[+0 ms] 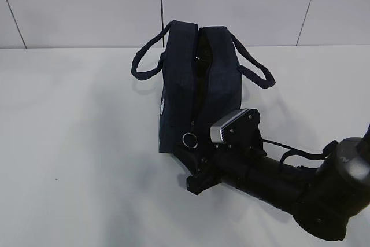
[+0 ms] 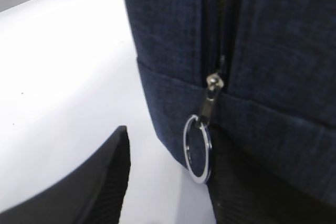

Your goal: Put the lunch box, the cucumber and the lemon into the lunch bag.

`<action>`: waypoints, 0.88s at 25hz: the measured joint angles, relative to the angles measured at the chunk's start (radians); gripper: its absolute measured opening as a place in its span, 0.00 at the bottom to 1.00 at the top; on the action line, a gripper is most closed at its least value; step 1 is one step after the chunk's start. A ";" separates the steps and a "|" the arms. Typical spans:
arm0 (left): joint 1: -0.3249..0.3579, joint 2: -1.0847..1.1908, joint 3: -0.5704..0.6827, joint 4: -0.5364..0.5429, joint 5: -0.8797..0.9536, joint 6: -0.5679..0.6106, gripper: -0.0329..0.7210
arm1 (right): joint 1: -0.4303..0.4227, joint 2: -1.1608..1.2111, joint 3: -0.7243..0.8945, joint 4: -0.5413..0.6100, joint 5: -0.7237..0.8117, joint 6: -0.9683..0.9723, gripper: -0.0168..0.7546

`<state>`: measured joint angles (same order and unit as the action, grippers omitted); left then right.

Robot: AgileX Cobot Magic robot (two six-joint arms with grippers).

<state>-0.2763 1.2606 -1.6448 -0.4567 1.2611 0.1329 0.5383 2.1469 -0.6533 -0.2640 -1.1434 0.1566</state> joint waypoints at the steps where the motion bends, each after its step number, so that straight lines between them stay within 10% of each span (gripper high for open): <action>1: 0.000 0.000 0.000 0.000 0.000 0.000 0.37 | 0.000 0.000 0.000 -0.007 0.000 0.000 0.50; 22: 0.000 0.000 0.000 -0.028 0.000 0.000 0.36 | 0.000 0.002 -0.017 0.006 -0.002 0.000 0.38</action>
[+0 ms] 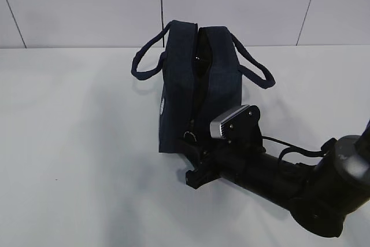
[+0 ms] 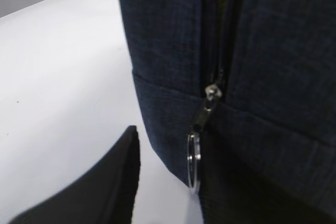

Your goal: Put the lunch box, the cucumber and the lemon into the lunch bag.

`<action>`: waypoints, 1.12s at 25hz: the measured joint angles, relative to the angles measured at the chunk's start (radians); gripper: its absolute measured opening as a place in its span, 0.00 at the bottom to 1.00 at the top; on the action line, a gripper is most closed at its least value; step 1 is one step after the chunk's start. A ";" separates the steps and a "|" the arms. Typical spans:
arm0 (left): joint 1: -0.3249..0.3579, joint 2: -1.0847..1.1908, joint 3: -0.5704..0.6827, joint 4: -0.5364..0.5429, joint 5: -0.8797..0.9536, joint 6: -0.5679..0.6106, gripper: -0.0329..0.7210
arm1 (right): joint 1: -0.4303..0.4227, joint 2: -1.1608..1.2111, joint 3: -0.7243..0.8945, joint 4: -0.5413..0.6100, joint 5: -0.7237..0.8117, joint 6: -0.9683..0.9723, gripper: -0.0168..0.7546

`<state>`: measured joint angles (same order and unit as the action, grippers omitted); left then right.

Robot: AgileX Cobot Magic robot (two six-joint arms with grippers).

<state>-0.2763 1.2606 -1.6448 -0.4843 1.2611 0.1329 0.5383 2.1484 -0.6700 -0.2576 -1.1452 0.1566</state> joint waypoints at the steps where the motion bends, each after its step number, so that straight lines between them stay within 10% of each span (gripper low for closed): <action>1: 0.000 0.000 0.000 -0.002 0.000 0.000 0.36 | 0.000 0.000 0.000 0.006 0.000 0.000 0.34; 13: 0.000 0.055 0.007 0.011 0.000 0.000 0.36 | 0.000 0.020 -0.002 0.022 0.000 0.002 0.04; 28: -0.059 0.106 0.385 0.059 -0.013 0.046 0.36 | 0.000 -0.006 0.028 0.029 0.000 0.002 0.03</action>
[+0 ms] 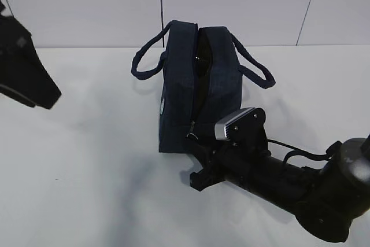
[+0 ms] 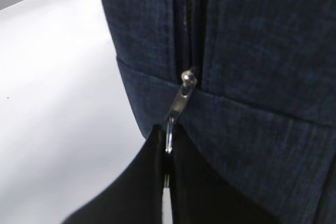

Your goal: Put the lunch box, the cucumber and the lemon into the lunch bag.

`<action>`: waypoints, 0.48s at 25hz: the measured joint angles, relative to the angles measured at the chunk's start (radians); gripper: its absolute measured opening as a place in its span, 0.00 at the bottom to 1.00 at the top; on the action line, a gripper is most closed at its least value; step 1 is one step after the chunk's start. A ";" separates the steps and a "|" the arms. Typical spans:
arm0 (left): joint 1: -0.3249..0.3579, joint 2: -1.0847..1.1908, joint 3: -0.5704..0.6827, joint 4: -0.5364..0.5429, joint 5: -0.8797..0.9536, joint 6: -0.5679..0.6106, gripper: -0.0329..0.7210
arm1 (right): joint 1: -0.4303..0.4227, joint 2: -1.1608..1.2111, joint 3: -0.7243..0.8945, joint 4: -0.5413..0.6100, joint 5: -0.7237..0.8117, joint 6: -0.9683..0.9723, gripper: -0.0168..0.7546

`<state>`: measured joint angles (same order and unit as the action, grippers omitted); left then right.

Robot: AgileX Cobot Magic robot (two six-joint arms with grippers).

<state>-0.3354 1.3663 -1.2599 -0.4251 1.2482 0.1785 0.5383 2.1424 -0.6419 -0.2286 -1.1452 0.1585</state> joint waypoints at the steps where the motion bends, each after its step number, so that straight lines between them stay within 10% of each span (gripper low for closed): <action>1: -0.016 0.003 0.025 0.000 -0.012 0.010 0.36 | 0.000 -0.004 0.002 0.000 0.000 0.000 0.03; 12: -0.103 0.100 0.118 0.024 -0.234 0.137 0.43 | 0.000 -0.068 0.035 -0.002 0.000 0.000 0.03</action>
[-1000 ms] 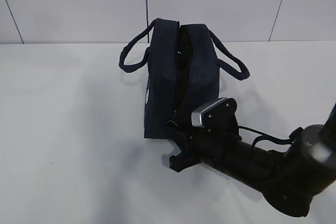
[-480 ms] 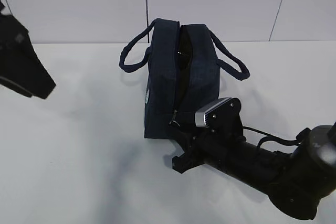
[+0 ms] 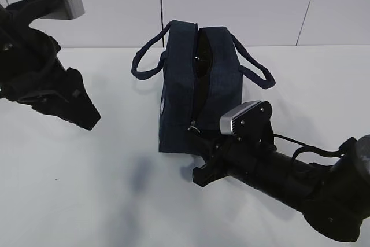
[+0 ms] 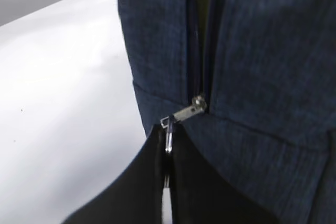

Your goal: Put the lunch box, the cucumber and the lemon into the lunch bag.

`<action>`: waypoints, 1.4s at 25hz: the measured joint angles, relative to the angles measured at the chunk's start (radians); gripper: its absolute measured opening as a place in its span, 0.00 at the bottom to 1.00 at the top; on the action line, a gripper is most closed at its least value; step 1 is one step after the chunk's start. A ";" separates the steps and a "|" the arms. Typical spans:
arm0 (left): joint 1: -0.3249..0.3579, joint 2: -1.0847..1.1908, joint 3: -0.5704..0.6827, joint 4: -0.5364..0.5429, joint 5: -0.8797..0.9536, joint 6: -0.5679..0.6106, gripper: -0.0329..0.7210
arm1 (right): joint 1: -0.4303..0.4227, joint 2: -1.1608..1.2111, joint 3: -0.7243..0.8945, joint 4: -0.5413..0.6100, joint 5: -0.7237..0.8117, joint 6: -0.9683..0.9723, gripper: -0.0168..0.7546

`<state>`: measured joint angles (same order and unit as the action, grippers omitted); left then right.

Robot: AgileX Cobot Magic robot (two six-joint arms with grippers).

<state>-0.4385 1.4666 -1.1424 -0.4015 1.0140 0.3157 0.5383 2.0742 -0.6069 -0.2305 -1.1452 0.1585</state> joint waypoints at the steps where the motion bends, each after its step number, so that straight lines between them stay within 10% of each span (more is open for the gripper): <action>1: 0.000 0.008 0.007 0.000 -0.022 0.011 0.43 | 0.000 -0.007 0.000 -0.002 0.000 0.000 0.03; 35: -0.197 0.333 0.136 -0.073 -0.718 0.251 0.52 | 0.000 -0.110 0.085 0.056 0.000 -0.006 0.03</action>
<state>-0.6357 1.7999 -1.0065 -0.4741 0.2965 0.5669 0.5383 1.9639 -0.5224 -0.1743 -1.1450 0.1528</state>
